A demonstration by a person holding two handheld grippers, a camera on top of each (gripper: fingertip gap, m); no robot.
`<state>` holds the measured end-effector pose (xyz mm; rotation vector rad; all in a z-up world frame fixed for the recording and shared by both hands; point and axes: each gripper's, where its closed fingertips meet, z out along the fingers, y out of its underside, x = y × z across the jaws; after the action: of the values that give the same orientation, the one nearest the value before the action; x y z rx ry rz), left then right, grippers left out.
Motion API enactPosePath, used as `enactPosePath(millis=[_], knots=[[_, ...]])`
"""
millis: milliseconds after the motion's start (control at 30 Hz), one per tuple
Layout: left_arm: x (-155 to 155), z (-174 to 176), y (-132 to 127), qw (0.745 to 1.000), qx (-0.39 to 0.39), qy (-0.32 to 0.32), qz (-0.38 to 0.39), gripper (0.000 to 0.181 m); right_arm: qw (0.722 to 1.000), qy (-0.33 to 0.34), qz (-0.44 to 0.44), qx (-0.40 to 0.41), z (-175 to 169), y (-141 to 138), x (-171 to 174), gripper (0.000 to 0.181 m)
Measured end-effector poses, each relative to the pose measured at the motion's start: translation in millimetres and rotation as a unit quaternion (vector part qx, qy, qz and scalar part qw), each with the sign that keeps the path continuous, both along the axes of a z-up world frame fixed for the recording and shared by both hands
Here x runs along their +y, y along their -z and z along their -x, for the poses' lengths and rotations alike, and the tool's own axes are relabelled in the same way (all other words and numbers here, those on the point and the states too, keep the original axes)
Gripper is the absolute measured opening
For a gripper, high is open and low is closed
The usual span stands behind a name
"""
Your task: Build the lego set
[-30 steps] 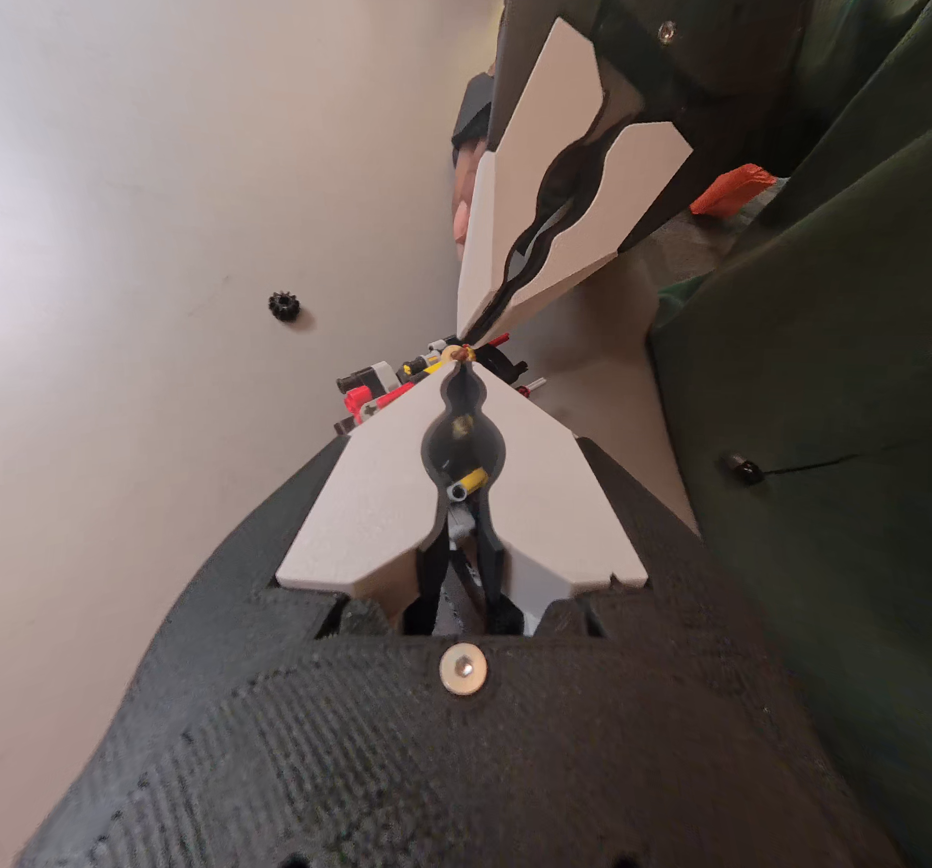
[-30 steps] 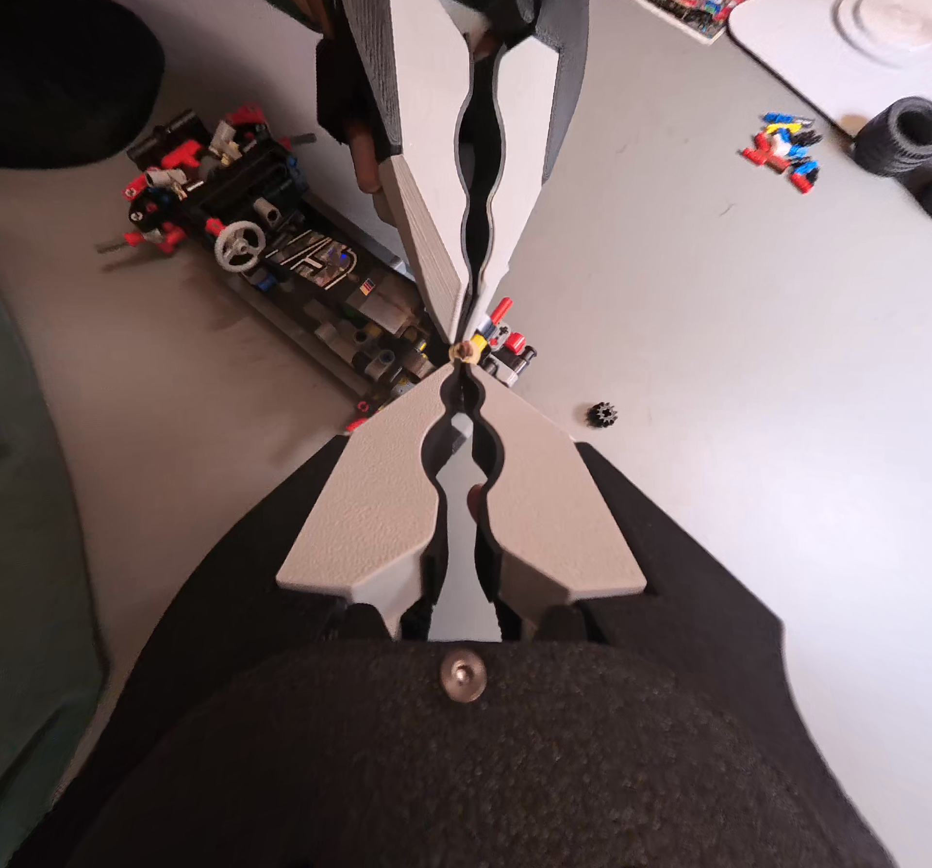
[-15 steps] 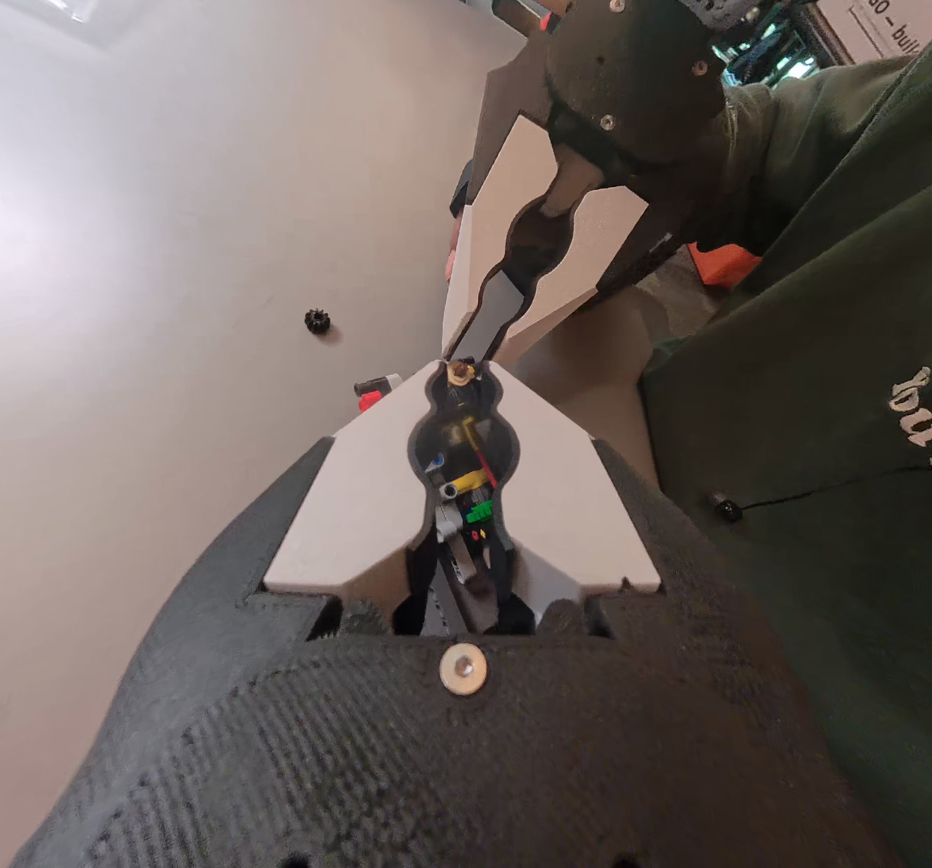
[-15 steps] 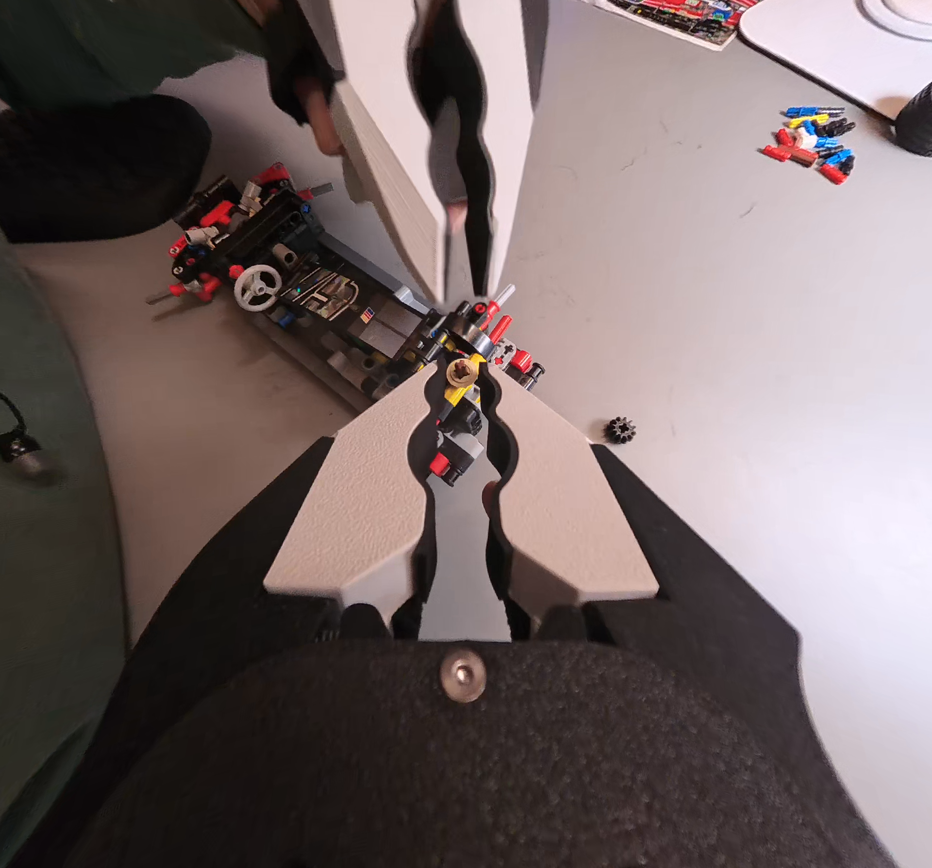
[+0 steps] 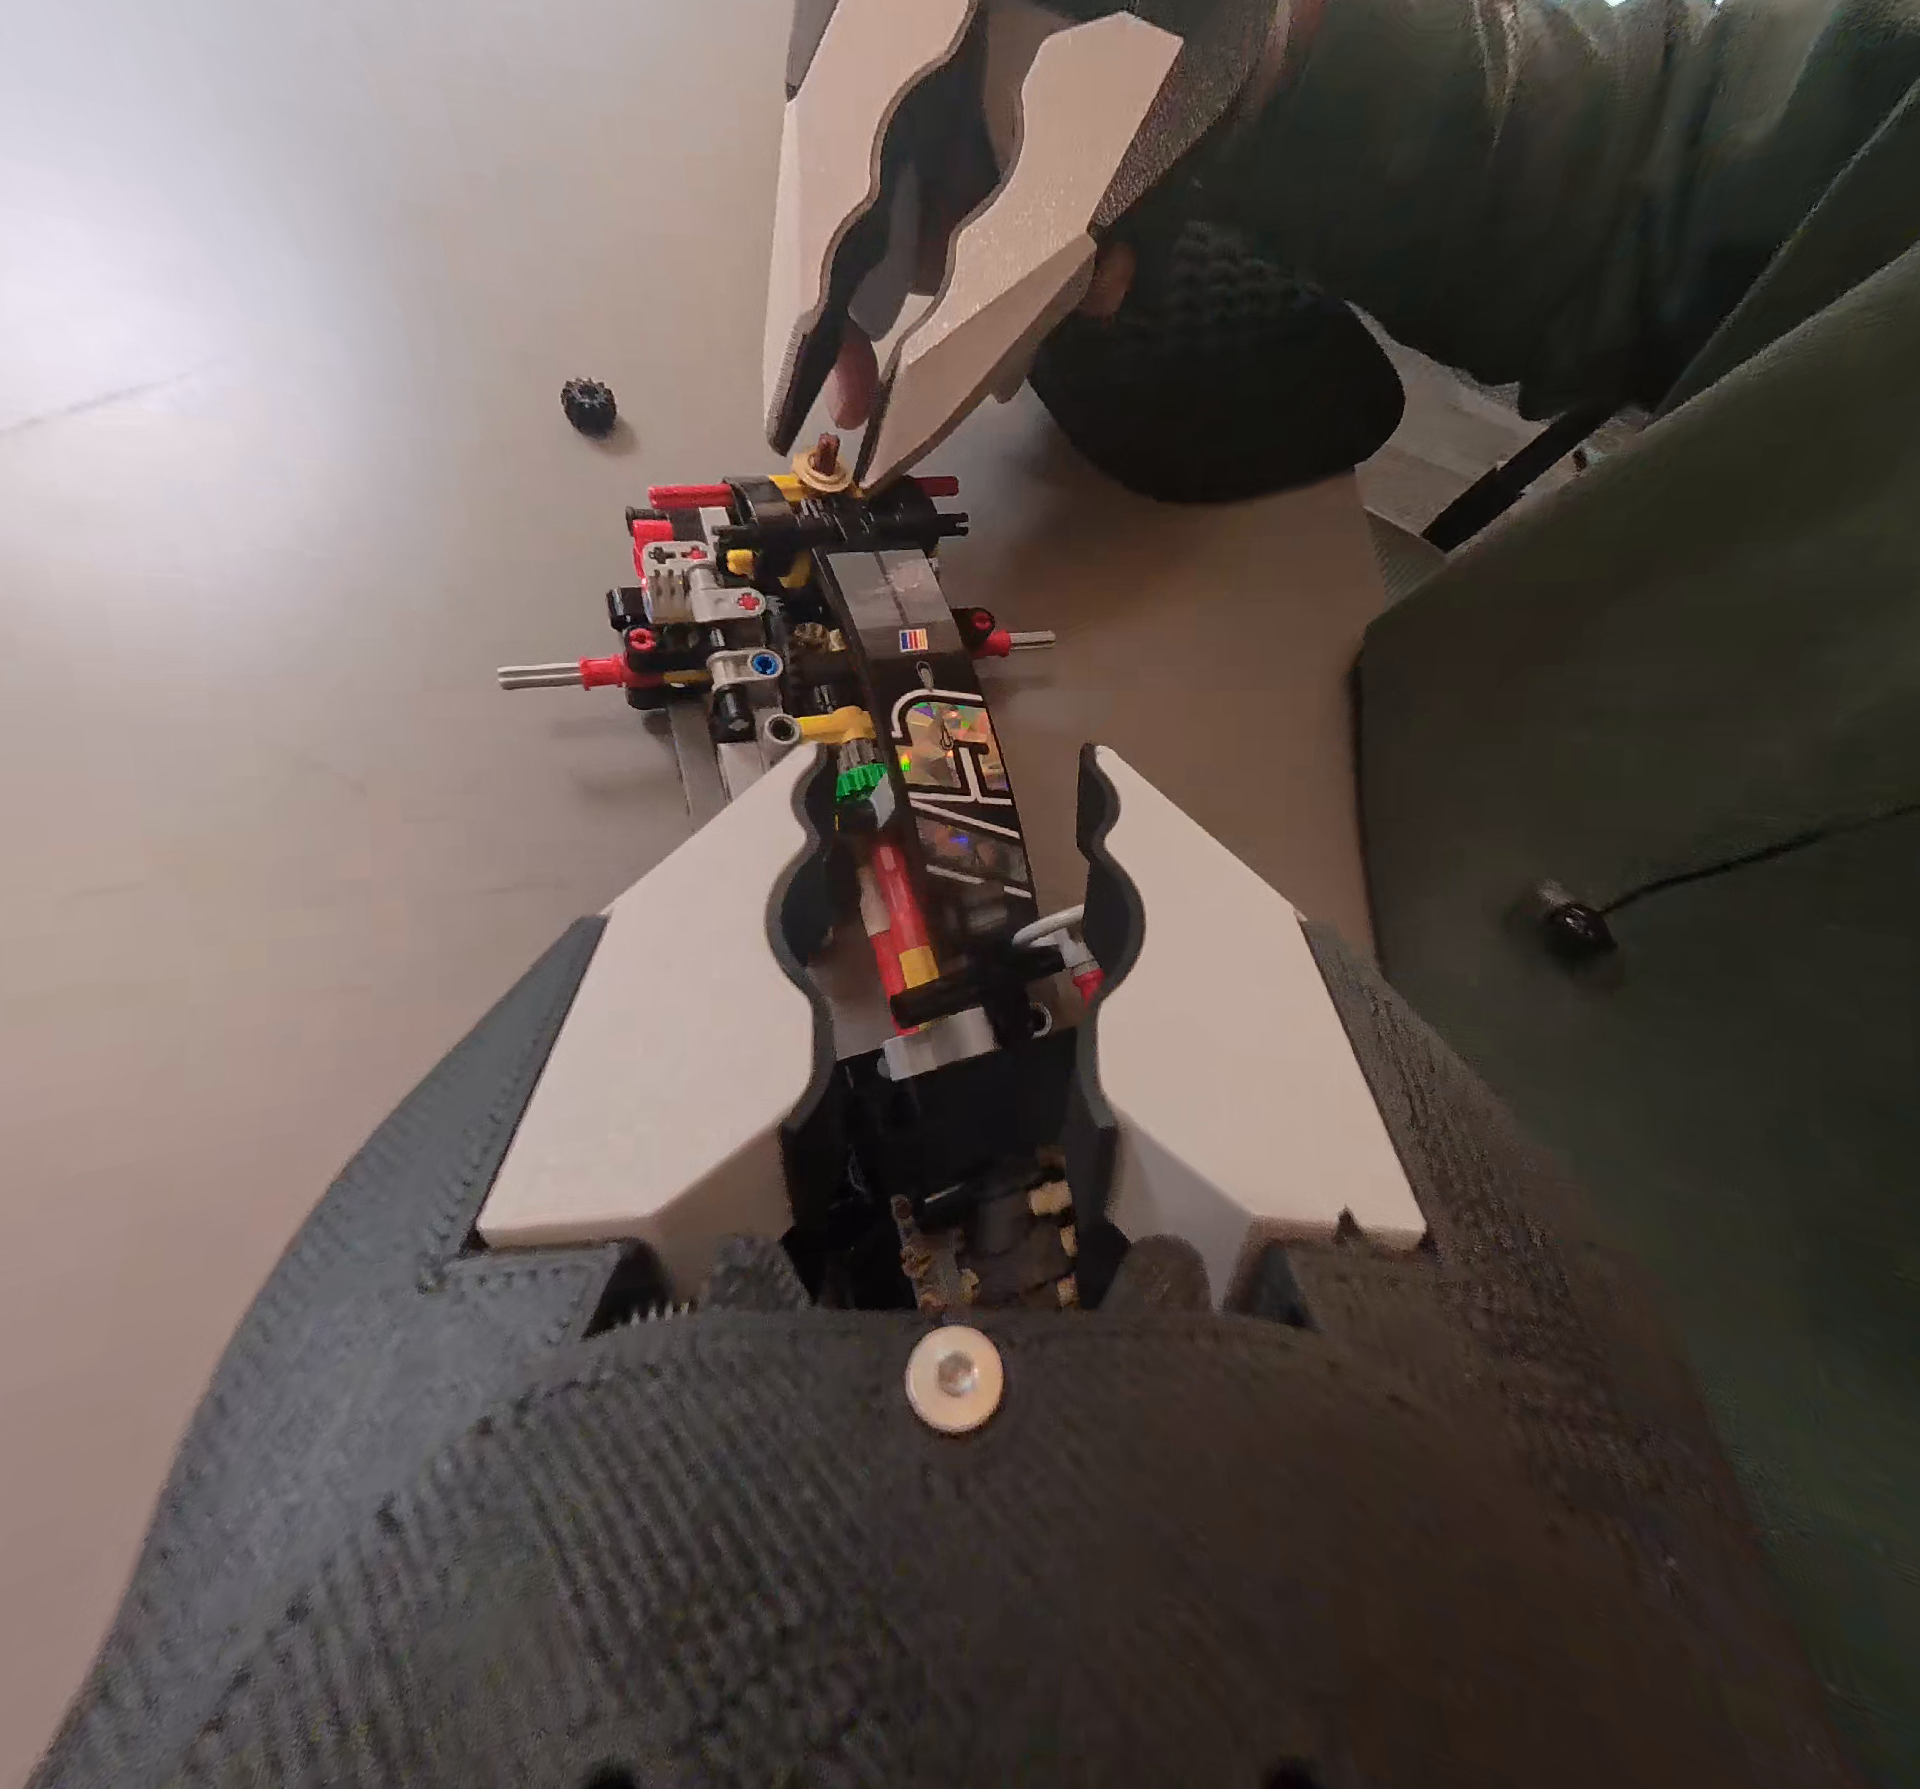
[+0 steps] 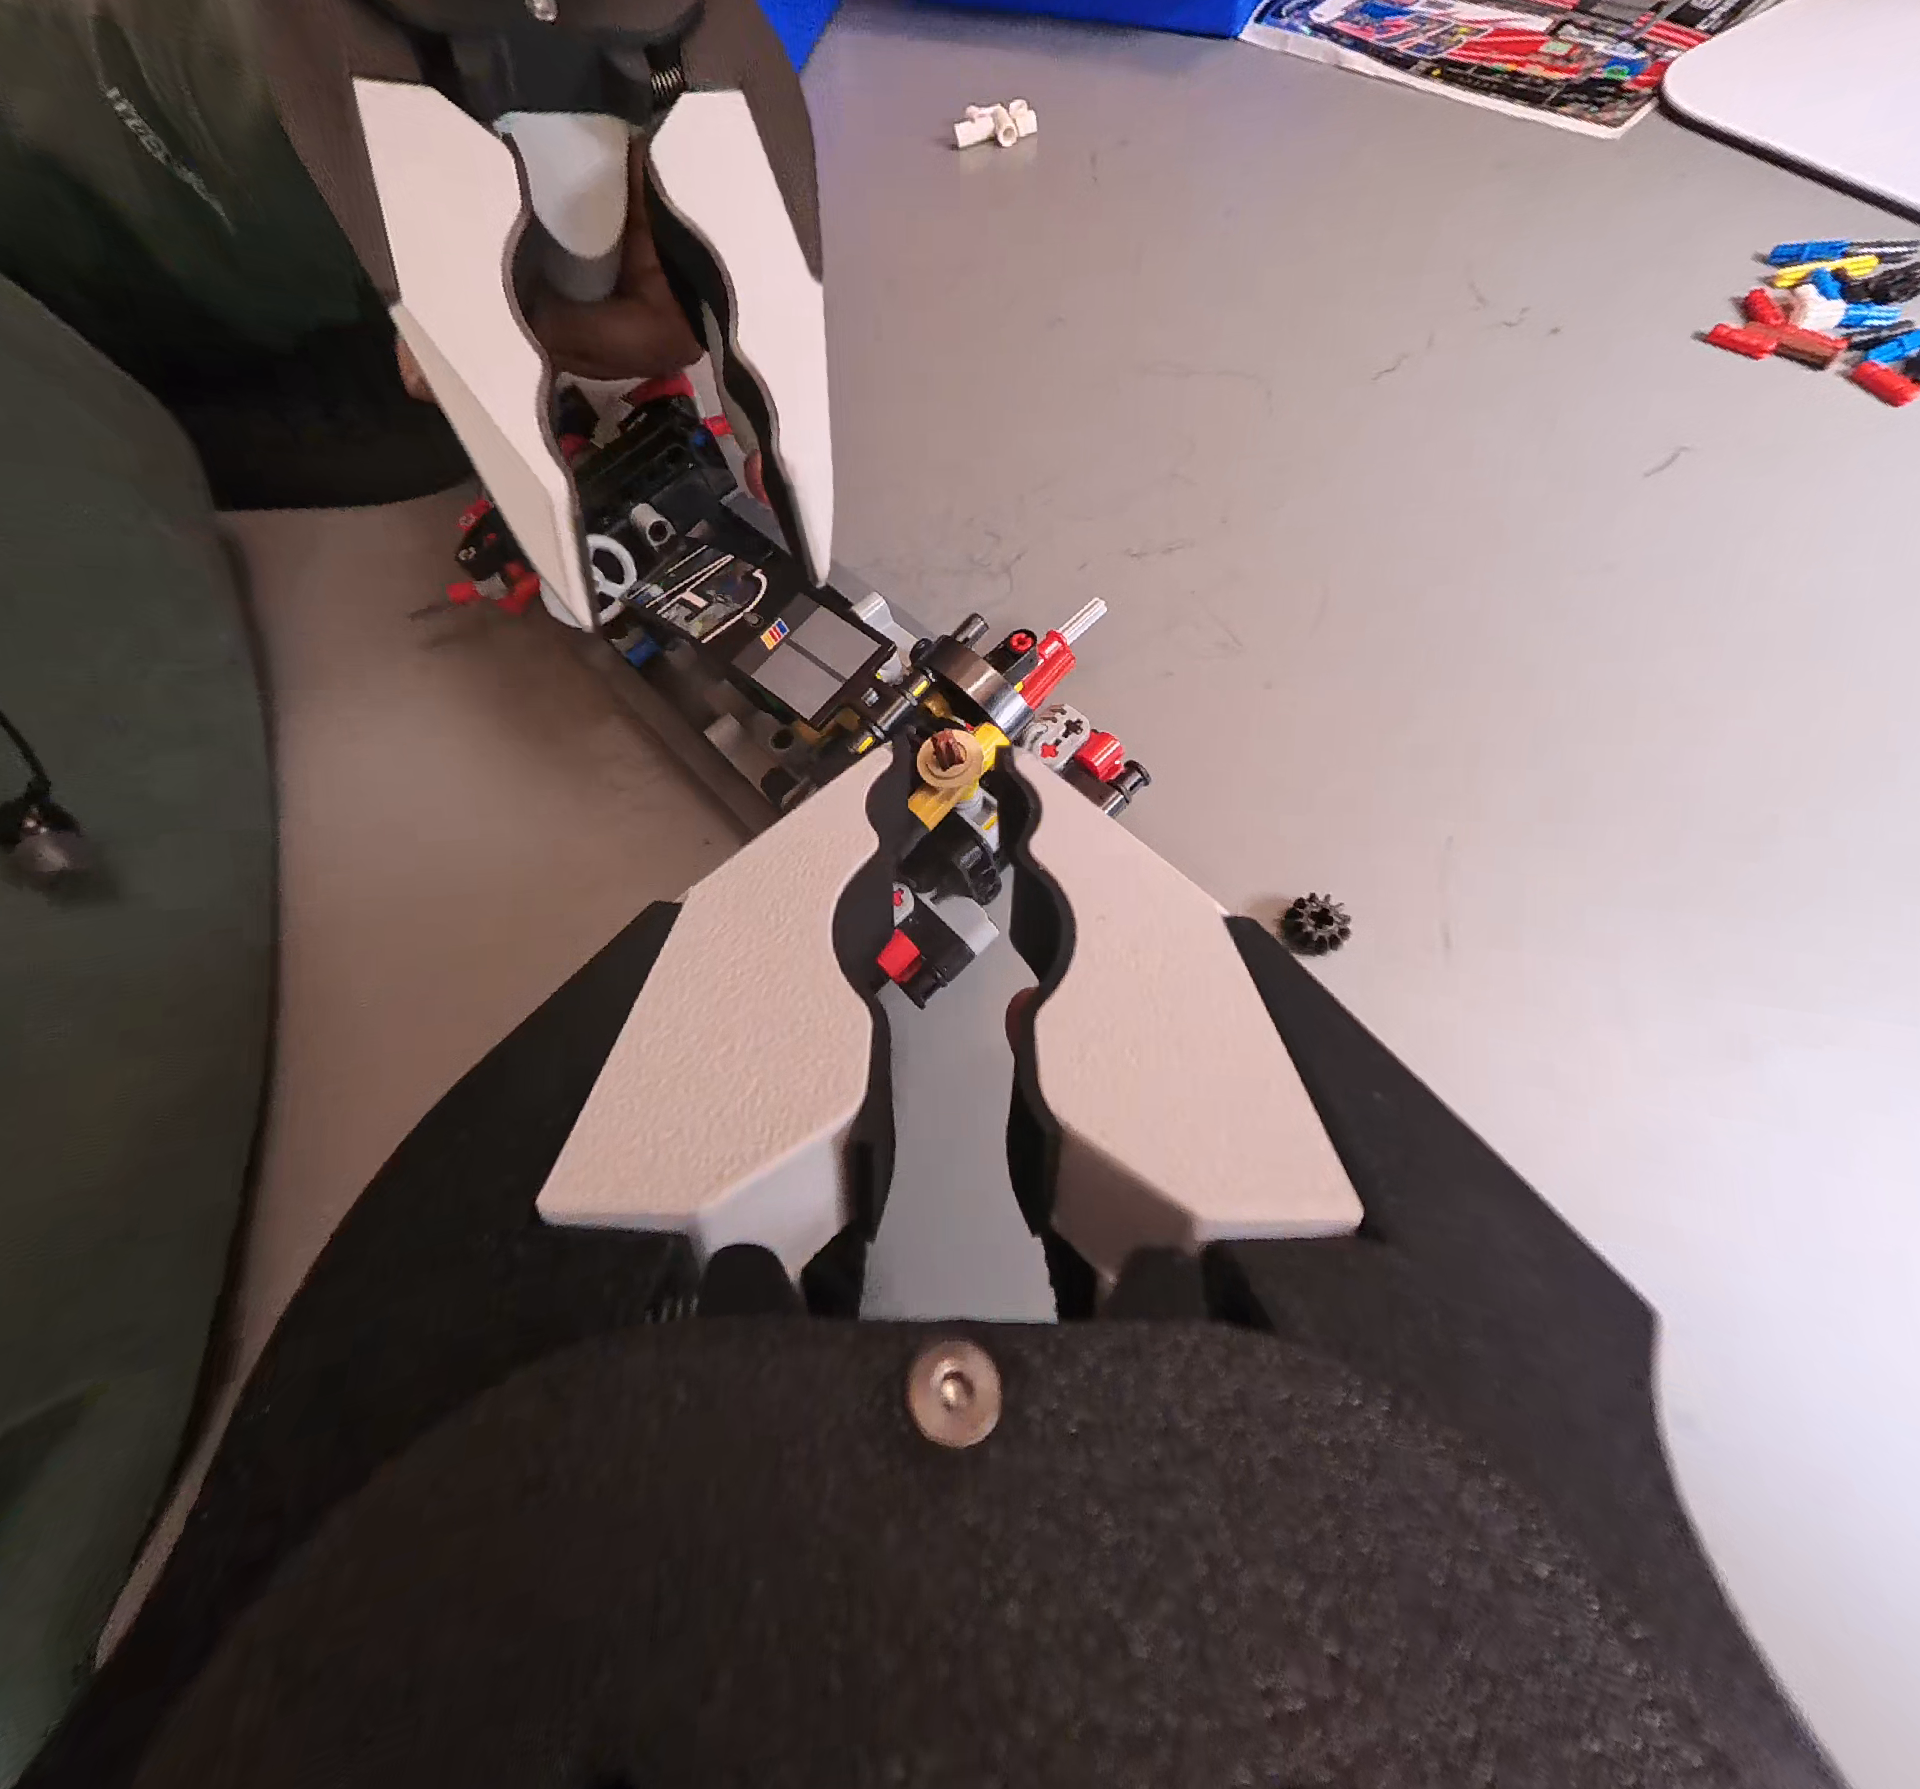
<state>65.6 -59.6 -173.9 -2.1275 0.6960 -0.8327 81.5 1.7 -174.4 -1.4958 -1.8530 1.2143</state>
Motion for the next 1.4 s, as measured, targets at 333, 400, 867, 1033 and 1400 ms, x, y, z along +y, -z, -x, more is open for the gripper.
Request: enactPosePath(millis=[333,400,867,1033,1400], knots=[[4,0,-2,1.000,0.013,-0.014,-0.016,0.024,0.998,0.063,-0.008,-0.010,0,2,1,0.010],[4,0,-2,0.999,0.019,-0.016,-0.020,0.024,0.996,0.092,-0.010,-0.018,0,2,1,0.010],[0,-3,-2,0.998,0.043,-0.028,-0.045,0.037,0.981,0.191,0.006,-0.036,0,2,3,0.010],[0,-1,-2,0.998,0.041,-0.029,-0.043,0.031,0.979,0.202,0.008,-0.027,0,2,3,0.010],[-7,-5,-11,0.998,0.032,-0.021,-0.051,0.050,0.978,0.209,0.007,-0.020,-1,1,3,0.013]])
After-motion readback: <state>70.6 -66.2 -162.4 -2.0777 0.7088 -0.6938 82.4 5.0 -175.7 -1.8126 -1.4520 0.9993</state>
